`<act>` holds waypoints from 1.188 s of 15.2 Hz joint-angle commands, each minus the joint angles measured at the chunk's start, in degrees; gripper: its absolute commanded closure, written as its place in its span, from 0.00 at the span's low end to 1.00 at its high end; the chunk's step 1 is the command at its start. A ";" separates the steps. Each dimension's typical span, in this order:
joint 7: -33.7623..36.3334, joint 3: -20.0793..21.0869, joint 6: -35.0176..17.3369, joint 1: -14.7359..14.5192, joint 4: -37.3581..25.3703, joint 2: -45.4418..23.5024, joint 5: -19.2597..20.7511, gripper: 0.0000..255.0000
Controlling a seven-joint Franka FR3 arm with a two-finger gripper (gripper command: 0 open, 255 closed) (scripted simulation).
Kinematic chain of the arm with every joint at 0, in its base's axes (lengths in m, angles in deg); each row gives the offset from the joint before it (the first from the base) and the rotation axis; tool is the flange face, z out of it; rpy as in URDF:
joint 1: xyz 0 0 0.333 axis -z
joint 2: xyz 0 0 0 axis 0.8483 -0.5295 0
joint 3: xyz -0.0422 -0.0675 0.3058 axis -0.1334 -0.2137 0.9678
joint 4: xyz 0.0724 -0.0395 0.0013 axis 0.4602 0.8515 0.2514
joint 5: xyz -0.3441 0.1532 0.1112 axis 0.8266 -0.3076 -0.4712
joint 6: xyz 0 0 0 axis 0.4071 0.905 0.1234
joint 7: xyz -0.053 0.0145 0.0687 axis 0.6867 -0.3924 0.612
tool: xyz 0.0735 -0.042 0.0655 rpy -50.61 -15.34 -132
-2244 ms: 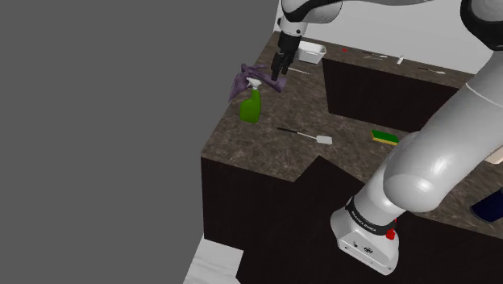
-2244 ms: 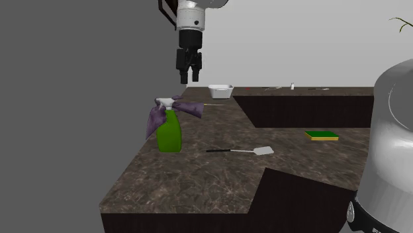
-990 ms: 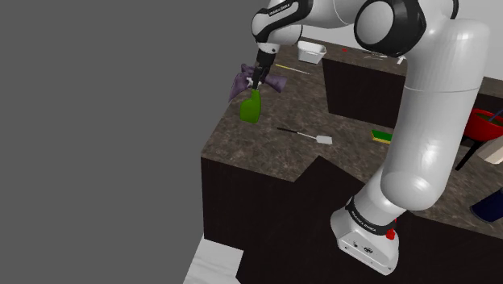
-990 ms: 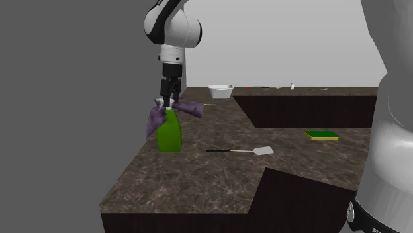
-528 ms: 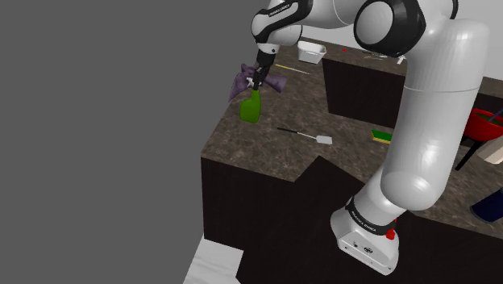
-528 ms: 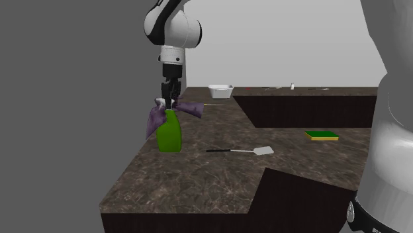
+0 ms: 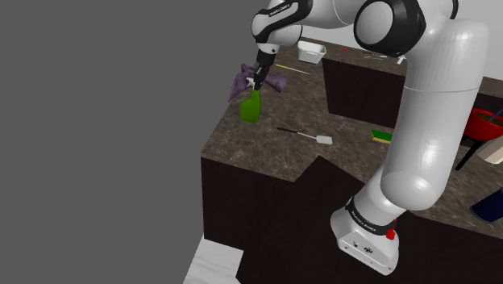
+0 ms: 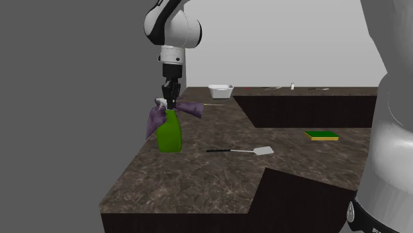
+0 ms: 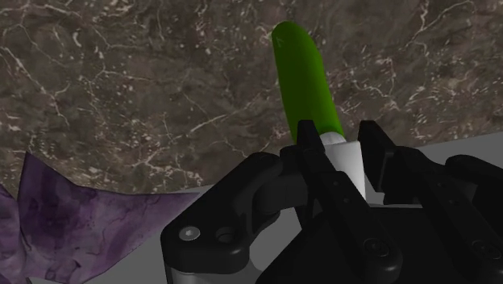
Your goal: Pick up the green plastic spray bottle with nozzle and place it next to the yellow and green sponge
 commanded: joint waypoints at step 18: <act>2.07 -0.81 11.32 -0.14 -7.75 3.85 2.05 1.00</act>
